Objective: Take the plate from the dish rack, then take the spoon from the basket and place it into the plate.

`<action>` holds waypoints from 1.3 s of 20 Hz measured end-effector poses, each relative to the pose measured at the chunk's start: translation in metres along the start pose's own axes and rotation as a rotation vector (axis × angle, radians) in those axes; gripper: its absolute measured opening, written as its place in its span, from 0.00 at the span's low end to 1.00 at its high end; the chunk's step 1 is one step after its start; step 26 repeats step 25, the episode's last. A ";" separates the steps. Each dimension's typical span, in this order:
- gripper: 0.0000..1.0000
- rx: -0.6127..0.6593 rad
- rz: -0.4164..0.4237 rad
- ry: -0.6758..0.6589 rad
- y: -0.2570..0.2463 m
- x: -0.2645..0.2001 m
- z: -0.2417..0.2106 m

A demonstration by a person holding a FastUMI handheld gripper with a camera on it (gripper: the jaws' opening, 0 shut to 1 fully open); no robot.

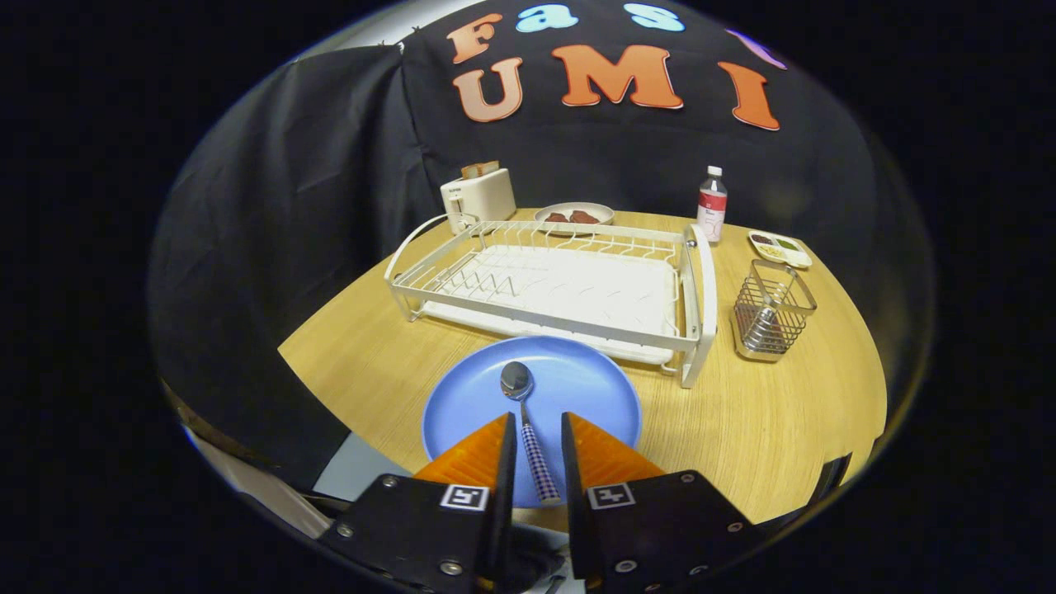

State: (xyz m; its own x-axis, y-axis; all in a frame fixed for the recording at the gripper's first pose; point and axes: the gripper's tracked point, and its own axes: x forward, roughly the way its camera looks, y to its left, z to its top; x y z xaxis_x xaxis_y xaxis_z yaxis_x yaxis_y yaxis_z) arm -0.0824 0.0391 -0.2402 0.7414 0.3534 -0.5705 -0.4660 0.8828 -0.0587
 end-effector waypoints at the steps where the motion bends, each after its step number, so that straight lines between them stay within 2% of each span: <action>1: 0.41 0.032 -0.026 -0.030 -0.008 -0.002 0.011; 3: 0.62 0.102 -0.068 -0.095 -0.018 -0.007 0.034; 4: 0.79 0.129 -0.090 -0.121 -0.023 -0.009 0.045; 6: 0.98 0.145 -0.140 -0.159 -0.036 -0.013 0.063; 13: 0.99 0.152 -0.258 -0.254 -0.065 -0.035 0.101; 16: 0.99 0.154 -0.280 -0.279 -0.075 -0.042 0.120; 20: 0.99 0.122 -0.332 -0.360 -0.091 -0.055 0.167; 25: 0.99 0.071 -0.357 -0.450 -0.097 -0.071 0.223; 26: 0.99 0.071 -0.357 -0.450 -0.097 -0.071 0.223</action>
